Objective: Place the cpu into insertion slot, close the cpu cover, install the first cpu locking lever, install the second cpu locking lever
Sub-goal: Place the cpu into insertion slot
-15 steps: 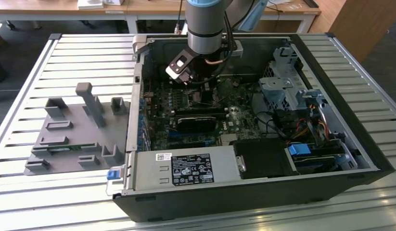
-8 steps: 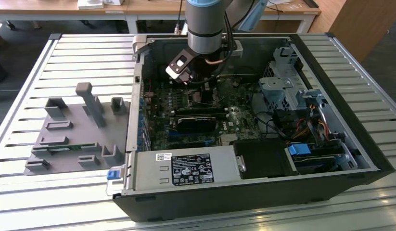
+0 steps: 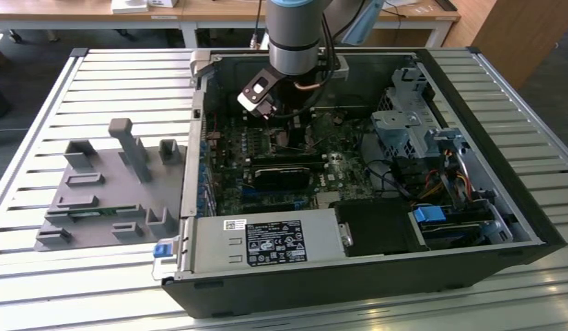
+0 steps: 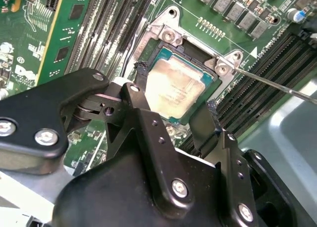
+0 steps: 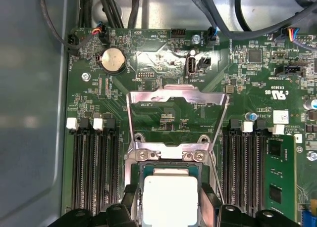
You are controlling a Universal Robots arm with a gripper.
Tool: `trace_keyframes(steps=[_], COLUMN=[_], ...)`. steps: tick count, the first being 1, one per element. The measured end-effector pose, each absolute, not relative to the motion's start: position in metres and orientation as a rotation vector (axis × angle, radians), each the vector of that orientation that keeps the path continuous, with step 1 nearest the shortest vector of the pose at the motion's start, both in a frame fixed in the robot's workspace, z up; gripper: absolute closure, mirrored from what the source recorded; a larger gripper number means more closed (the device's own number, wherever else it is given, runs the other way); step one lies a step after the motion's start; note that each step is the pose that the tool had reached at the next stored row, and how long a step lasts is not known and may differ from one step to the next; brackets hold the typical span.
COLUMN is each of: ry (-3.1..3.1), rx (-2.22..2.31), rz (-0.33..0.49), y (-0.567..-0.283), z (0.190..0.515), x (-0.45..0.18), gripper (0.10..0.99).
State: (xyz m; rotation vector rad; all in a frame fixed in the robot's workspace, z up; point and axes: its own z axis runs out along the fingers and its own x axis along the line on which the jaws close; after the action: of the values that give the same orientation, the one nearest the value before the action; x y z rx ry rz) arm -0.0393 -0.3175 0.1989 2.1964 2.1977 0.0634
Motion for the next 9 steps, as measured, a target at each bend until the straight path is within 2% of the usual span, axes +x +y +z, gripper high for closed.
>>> trace_keyframes(steps=[6, 7, 8, 9], ry=[2.197, 2.197, 2.196, 2.196], rx=[2.196, 2.196, 2.195, 2.194], rz=[0.063, 0.062, 0.060, 0.059], y=[-0.3178, -0.3178, -0.3179, -0.3179], z=[0.2063, 0.2065, 0.2067, 0.2070], x=[-0.0393, -0.0392, -0.0392, -0.0392], gripper=[0.486, 0.549, 0.549, 0.612])
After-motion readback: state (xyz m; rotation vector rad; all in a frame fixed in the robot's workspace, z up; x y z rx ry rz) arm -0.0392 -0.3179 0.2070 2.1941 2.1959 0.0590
